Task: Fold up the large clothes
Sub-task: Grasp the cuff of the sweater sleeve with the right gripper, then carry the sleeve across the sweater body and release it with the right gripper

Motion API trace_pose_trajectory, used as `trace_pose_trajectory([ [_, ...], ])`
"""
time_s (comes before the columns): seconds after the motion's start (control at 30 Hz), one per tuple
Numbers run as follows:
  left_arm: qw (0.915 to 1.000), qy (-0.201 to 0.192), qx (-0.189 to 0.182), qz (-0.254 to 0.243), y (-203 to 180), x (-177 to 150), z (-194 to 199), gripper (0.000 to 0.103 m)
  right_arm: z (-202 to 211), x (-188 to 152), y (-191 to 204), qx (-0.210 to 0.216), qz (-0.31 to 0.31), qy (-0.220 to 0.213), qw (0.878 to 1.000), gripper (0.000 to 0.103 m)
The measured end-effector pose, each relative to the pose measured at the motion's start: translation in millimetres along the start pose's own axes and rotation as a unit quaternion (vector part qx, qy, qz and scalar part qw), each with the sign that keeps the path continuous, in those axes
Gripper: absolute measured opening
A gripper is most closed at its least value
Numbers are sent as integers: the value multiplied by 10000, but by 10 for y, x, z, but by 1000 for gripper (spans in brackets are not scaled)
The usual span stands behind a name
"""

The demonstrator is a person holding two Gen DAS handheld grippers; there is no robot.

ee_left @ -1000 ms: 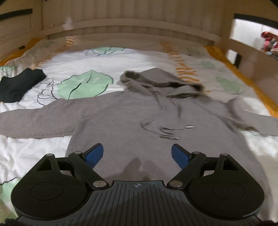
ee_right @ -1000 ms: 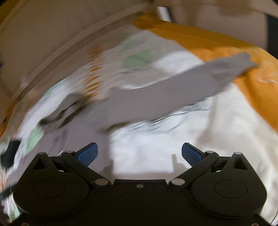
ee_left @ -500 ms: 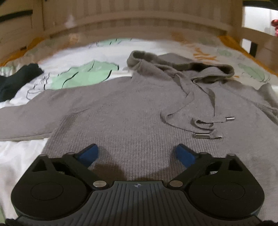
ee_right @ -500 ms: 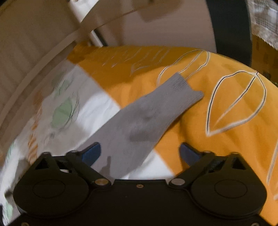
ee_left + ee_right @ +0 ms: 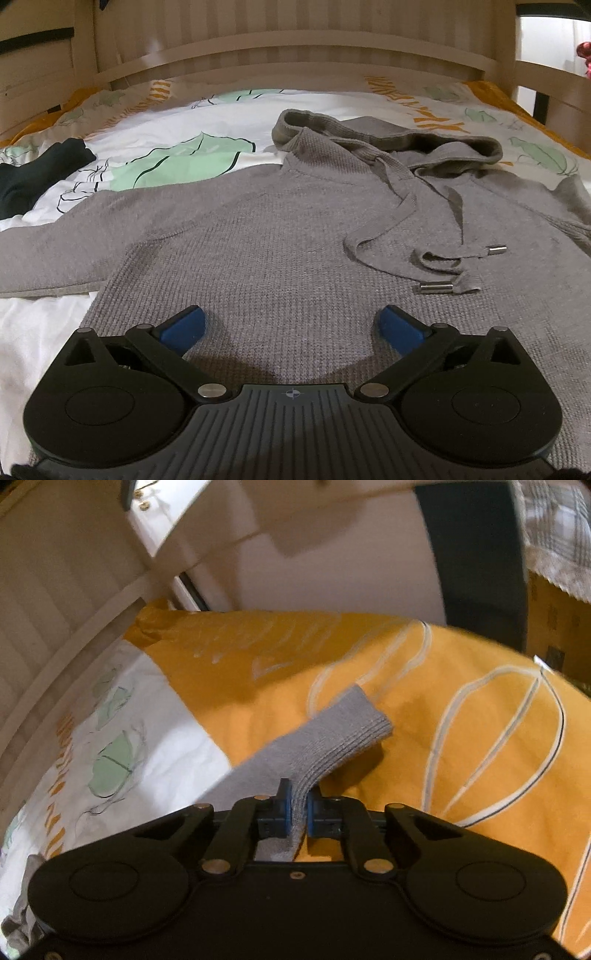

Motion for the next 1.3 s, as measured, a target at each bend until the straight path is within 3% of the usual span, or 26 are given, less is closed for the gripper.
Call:
trace_pose_trajectory([
  [0.2, 10000, 70, -14, -1, 33, 12, -6, 103, 407, 115, 782, 452, 551, -138, 9974, 14],
  [0.37, 9991, 356, -232, -9, 126, 52, 56, 102, 795, -90, 1726, 995, 1216, -42, 9876, 14],
  [0.67, 9971, 628, -435, -3, 512, -134, 182, 102, 1180, -1315, 3454, 2162, 2421, 542, 9443, 14],
  [0.8, 9987, 216, -466, -35, 513, -267, 188, 103, 1158, -2086, 3952, 2502, 2788, 932, 9225, 14],
  [0.97, 9995, 106, -255, -163, 432, -267, 178, 103, 939, -2928, 4292, 2575, 3180, 1401, 9016, 14],
  [1.2, 9996, 39, -237, -149, 443, -295, 177, 103, 799, -3757, 4335, 2535, 3642, 1854, 8768, 14],
  [1.3, 9996, 29, -245, -138, 445, -306, 186, 103, 783, -3945, 4296, 2704, 3674, 2202, 8622, 26],
])
Point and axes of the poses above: each gripper's, at about its wrist camera, not at the fingertips, and z roughly against the way its jaws point, y to its left, x to its top, the point moved 3 cm from there along -z, roughly the way its jaws point, and after that the axes turned 9 degrees about -z, right-handed, at the moved point
